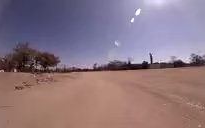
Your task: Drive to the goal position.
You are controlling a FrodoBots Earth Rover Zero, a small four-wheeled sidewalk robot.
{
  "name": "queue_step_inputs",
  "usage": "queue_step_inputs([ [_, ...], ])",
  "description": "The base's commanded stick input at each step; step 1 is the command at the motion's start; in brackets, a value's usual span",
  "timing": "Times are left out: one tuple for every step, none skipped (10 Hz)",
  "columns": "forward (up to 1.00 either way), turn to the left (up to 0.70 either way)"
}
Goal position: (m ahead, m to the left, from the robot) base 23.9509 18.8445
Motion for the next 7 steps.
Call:
queue_step_inputs([
  [1.00,0.00],
  [1.00,0.00],
  [1.00,0.00],
  [1.00,0.00],
  [1.00,0.00],
  [1.00,0.00],
  [1.00,0.00],
])
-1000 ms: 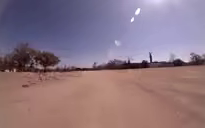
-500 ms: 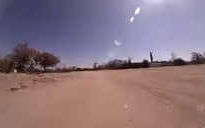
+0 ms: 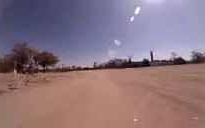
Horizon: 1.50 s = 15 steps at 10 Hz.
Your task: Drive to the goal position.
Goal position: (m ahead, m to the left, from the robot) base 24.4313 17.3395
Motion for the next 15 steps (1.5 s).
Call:
queue_step_inputs([
  [1.00,0.00],
  [1.00,0.00],
  [1.00,0.00],
  [1.00,0.00],
  [1.00,0.00],
  [1.00,0.00],
  [1.00,0.00],
  [1.00,0.00],
  [1.00,0.00],
  [1.00,0.00],
  [1.00,0.00],
  [1.00,0.00],
  [1.00,0.00],
  [1.00,0.00],
  [1.00,0.00],
])
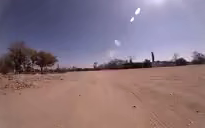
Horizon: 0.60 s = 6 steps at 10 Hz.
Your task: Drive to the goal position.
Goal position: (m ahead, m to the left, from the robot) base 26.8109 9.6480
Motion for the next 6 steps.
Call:
queue_step_inputs([
  [1.00,0.00],
  [1.00,0.00],
  [1.00,0.00],
  [1.00,0.00],
  [1.00,0.00],
  [1.00,0.00],
])
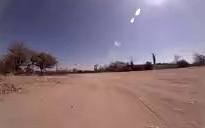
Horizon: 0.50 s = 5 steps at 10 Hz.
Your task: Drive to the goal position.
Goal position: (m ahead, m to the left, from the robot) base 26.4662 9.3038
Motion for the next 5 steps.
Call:
queue_step_inputs([
  [1.00,0.00],
  [1.00,0.12],
  [1.00,0.27],
  [1.00,0.18],
  [1.00,0.00],
])
